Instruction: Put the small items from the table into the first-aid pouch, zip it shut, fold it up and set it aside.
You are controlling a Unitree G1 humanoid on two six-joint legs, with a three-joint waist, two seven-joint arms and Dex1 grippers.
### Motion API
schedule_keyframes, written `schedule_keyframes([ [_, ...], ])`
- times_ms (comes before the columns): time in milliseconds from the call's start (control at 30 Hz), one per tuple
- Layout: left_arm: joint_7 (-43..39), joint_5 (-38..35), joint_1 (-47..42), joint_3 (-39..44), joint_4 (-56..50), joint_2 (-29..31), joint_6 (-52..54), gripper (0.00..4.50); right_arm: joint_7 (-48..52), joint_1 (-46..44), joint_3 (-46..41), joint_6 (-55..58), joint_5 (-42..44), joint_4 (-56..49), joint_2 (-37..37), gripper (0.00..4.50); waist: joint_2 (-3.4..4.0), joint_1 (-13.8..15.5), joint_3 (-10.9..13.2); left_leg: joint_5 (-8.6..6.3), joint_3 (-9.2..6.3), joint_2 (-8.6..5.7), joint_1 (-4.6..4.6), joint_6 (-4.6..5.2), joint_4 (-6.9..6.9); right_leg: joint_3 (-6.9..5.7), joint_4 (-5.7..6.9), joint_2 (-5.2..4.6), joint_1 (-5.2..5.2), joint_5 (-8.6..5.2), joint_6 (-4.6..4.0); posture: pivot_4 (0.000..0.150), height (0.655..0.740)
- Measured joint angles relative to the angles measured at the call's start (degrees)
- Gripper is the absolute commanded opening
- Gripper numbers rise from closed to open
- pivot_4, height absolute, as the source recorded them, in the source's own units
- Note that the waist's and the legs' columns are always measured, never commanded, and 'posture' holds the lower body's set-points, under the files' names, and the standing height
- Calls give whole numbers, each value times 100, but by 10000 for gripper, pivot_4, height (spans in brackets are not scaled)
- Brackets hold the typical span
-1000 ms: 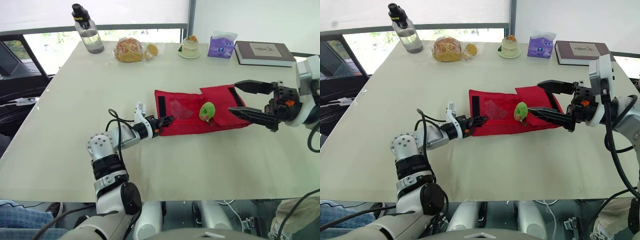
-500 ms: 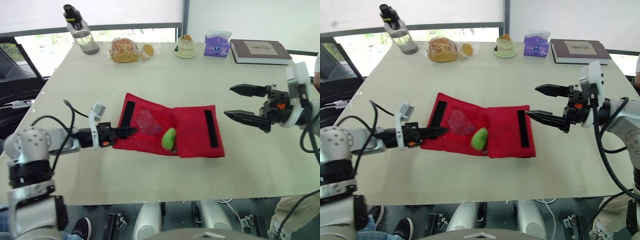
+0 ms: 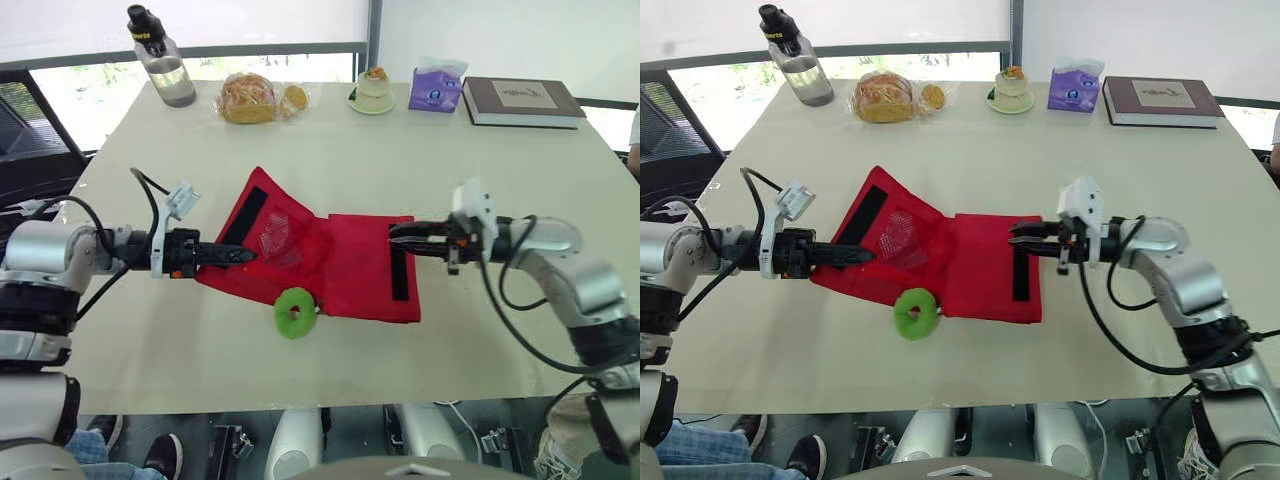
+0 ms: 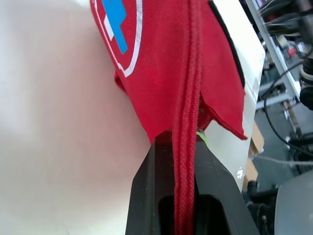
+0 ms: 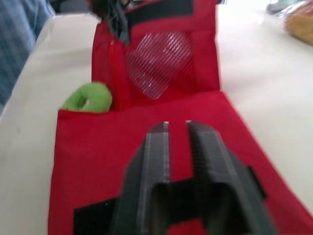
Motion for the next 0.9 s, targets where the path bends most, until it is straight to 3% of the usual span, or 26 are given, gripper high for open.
schedule_keyframes([
  [200,-77,20,-426,116,-167,-342,209,0,-11,-45,569,-896,-1031,577,130,533,0,7,0,0,-7,4,10,1,18,2,7,-3,17,-9,20,1500,7400],
  [367,436,-629,-652,523,-1212,-984,1118,0,-156,-44,766,-1037,-1498,598,202,533,-16,20,-11,1,-20,4,22,1,26,-1,7,-5,37,-9,24,1500,7400],
  [600,1430,-1020,-822,622,-1840,-2232,1748,0,-351,-46,782,-905,-1642,611,429,533,-20,-38,-15,1,-21,3,31,0,24,2,15,9,38,-3,18,1500,7400],
  [900,2053,-998,-610,538,-1698,-3197,1699,0,-673,21,475,-640,-1579,724,729,533,-19,-13,-19,2,-21,1,35,0,26,7,15,9,43,6,5,1500,7400],
])
